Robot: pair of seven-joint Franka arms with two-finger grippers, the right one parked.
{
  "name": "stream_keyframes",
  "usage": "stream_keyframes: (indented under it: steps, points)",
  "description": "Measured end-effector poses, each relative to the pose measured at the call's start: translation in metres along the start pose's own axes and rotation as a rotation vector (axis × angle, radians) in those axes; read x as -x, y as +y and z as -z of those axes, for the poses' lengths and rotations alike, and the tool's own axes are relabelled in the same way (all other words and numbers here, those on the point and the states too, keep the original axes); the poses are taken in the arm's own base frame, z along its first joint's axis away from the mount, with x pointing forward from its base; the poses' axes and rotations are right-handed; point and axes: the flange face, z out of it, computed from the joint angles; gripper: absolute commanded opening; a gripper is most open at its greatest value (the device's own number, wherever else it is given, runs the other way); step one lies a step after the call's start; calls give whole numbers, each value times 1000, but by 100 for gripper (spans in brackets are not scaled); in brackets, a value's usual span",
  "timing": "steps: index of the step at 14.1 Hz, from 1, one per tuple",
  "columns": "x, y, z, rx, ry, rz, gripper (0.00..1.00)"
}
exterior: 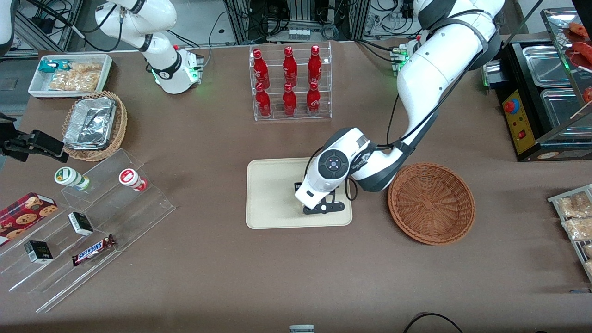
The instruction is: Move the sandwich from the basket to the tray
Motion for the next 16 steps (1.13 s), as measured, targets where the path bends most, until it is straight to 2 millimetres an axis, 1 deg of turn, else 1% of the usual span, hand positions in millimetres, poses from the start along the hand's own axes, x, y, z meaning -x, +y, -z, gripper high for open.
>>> stream_keyframes:
  steps: [3,4,5,6,7,9,10,12,14,16]
  points:
    - [-8,-4,1,6,16,16,100]
    - [-13,-7,5,5,29,22,100]
    - [-20,-10,13,5,52,27,100]
    - [-27,-13,26,6,79,35,100]
    - [-35,-19,44,6,112,47,100]
    - [-49,-40,88,-17,165,82,100]
    - [-57,-57,113,-36,180,106,100]
    - [-75,-105,158,-82,182,113,100]
    - [-89,-159,190,-113,138,88,100]
    - [-96,-205,218,-110,85,52,100]
